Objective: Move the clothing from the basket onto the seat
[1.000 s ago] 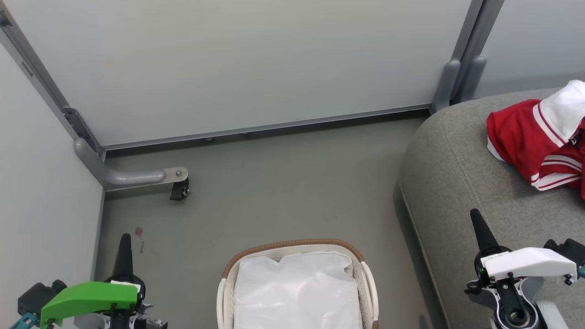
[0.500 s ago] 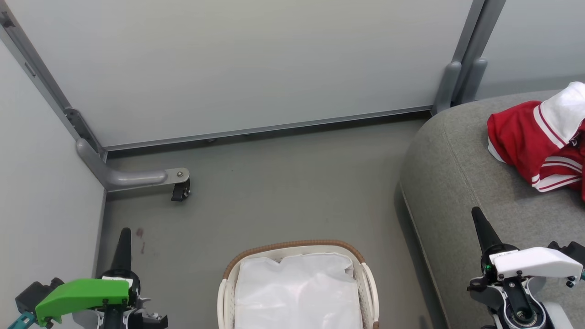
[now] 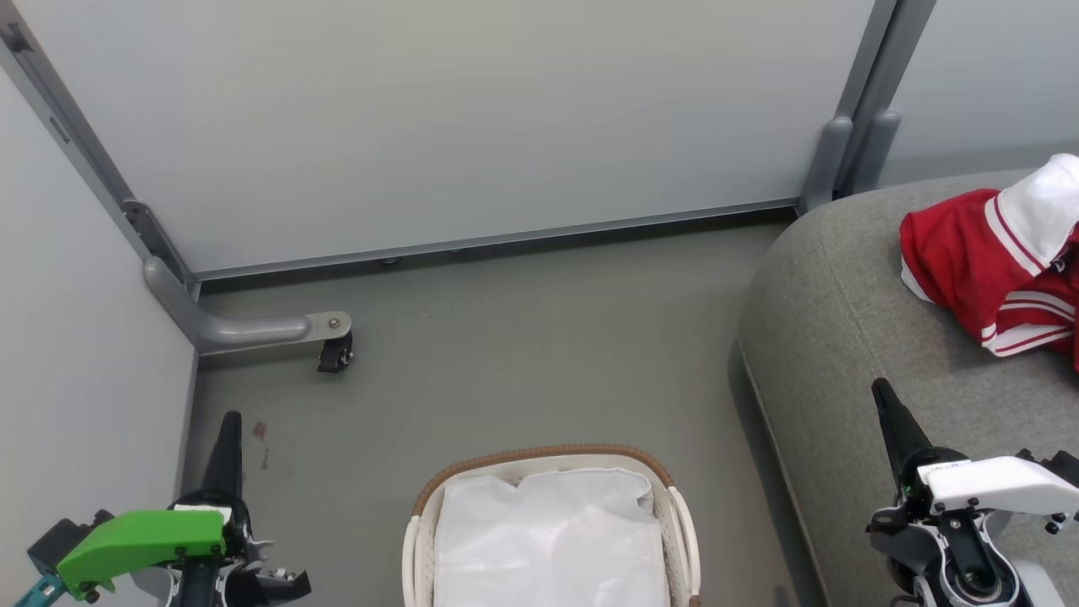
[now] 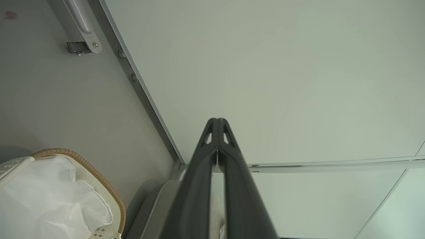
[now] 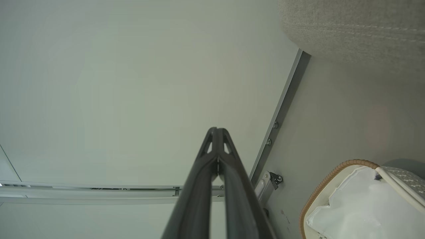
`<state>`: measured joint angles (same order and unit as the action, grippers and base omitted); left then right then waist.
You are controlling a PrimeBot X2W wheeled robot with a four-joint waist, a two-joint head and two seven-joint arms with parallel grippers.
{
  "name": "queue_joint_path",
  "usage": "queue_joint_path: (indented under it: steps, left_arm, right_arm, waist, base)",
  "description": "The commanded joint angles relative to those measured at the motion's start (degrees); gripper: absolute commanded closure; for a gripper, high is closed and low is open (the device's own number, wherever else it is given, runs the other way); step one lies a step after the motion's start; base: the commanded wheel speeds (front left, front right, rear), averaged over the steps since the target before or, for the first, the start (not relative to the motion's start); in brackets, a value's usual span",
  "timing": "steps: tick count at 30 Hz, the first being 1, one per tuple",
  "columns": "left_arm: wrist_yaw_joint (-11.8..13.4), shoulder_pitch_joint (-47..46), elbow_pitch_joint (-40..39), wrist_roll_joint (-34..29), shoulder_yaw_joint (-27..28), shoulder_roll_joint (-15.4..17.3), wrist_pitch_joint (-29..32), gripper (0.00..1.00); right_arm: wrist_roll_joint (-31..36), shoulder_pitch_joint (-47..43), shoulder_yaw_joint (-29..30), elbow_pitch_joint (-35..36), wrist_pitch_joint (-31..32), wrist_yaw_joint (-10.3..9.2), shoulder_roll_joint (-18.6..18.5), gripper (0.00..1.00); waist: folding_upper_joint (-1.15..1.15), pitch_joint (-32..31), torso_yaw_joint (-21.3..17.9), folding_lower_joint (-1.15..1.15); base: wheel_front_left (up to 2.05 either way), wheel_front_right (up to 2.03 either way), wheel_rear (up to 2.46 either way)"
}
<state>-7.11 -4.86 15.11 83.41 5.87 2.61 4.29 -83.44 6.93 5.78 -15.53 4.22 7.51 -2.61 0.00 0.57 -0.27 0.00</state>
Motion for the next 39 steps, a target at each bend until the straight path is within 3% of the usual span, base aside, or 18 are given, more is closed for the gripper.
queue_joint_path:
  steps: [1, 21, 39]
  left_arm:
    - [-0.5, -1.4, -0.5, 1.3, 0.4, 0.4, 0.3, 1.00]
    - [-0.5, -1.8, -1.2, 9.1, 0.8, 0.5, 2.4, 1.00]
    - [-0.5, -1.7, -1.1, 9.1, 0.8, 0.5, 2.5, 1.00]
  right_arm:
    - [-1.3, -0.6, 0.3, 0.5, 0.5, -0.03, -0.4, 1.00]
    - [-9.0, -1.0, 0.9, 1.7, 2.5, -0.04, -0.4, 1.00]
    - [-9.1, -1.0, 0.9, 1.7, 2.5, -0.04, -0.4, 1.00]
  waist:
    - [0.00, 0.0, 0.0, 0.00]
    - [0.00, -0.4, 0.3, 0.00]
    - [0.00, -0.4, 0.3, 0.00]
  base:
    - [0.00, 0.00, 0.00]
    - [0.00, 0.00, 0.00]
    - [0.00, 0.00, 0.00]
